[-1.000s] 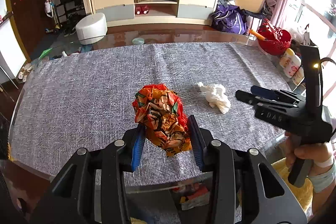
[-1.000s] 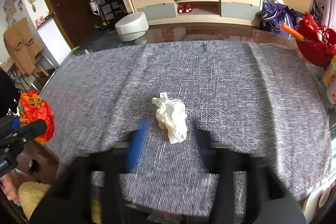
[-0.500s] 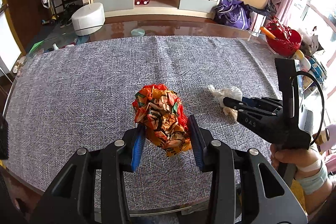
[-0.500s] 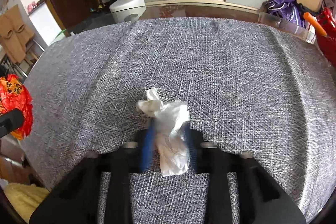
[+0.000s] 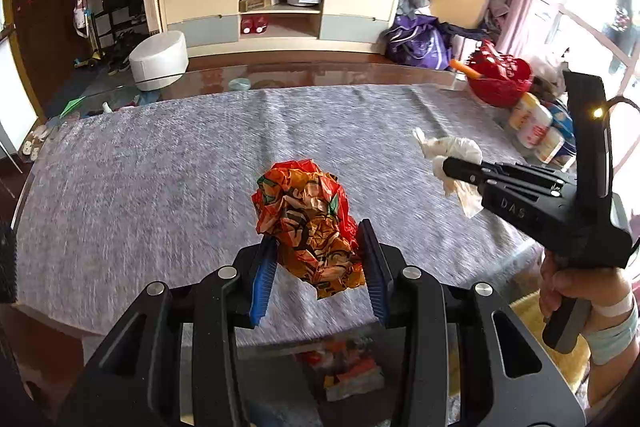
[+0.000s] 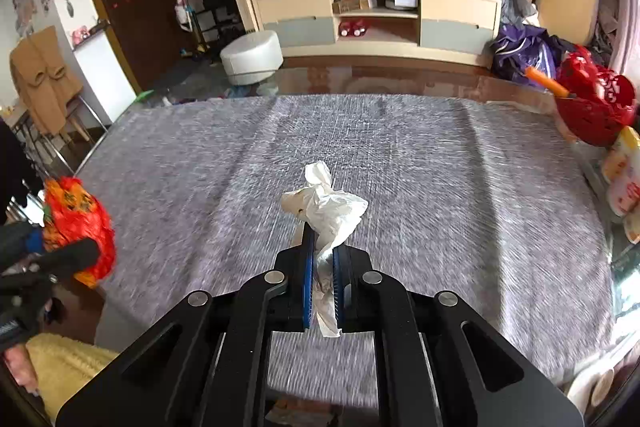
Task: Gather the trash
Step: 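Carry wrapper and tissue into the black bin and open both tools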
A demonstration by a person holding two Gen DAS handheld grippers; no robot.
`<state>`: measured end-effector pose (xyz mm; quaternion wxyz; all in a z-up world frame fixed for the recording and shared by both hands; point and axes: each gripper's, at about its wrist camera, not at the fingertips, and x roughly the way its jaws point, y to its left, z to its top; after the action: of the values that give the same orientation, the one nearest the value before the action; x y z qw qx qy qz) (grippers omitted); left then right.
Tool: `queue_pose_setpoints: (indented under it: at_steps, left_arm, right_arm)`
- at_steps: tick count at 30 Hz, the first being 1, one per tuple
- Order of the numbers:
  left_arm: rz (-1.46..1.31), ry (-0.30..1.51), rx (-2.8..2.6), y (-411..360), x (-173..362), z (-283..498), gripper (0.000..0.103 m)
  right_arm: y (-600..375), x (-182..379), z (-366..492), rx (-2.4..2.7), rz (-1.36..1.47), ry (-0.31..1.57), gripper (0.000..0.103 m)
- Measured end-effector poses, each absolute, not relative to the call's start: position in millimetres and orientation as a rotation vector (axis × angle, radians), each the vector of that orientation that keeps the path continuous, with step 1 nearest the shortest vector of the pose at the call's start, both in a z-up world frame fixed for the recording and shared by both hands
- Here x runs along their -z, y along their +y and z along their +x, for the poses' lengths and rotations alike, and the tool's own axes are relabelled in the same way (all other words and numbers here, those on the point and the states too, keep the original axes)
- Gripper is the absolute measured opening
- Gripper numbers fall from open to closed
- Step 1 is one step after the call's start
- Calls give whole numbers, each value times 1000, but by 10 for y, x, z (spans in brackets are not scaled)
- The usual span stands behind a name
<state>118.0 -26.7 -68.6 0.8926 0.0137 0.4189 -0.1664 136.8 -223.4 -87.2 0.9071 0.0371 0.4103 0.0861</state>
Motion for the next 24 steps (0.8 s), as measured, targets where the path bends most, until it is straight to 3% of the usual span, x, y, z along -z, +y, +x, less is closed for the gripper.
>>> queue_pose_setpoints:
  at_steps: [9,24]
  left_arm:
    - [28,902,375,-353,909,528,38]
    - [-11,1130,422,-384,2007,10,38]
  right_arm:
    - [-2293,912,694,-188,92,861,10]
    - [-2146,1831,150,-288,208,1086,10]
